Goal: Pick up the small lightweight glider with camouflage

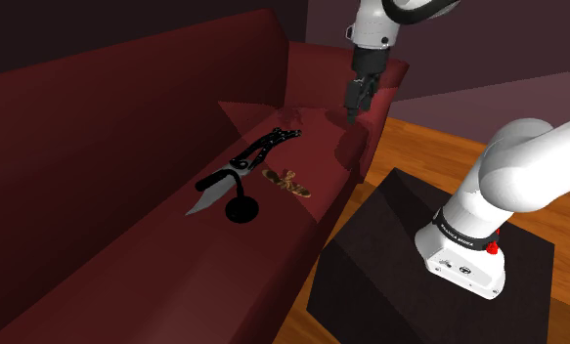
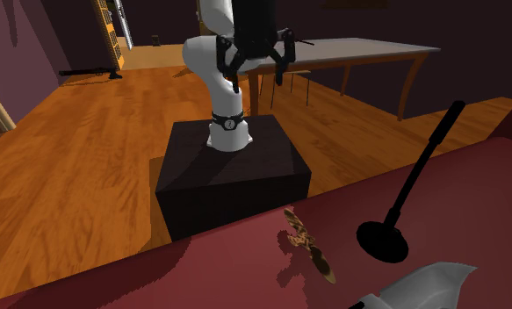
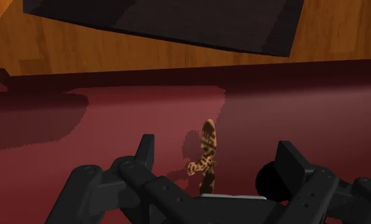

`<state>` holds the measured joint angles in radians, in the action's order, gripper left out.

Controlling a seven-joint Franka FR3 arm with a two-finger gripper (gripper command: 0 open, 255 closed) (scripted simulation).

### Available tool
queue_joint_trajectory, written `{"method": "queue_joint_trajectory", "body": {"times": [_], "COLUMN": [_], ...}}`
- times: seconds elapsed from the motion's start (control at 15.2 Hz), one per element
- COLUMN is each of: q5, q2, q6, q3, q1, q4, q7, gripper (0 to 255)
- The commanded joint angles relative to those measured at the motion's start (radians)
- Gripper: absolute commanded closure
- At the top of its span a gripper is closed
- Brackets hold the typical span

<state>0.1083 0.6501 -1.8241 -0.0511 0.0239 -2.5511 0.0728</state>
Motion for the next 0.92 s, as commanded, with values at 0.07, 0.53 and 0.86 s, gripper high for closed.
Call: {"method": "queue_joint_trajectory", "body": {"times": [0.07,0.53,0.86], "q5": [0.013,0.026,0.015], "q2": [-0.088,-0.337,-0.543], "q6": [-0.117,-0.376,-0.541], "q3": [-0.023,-0.066,-0.092], "q1": [0.01,0.025,0.031], "q4": [-0.025,-0.033,0.008], "q7": [-0.012,-0.035,-0.06], "gripper": [0,0,0]}}
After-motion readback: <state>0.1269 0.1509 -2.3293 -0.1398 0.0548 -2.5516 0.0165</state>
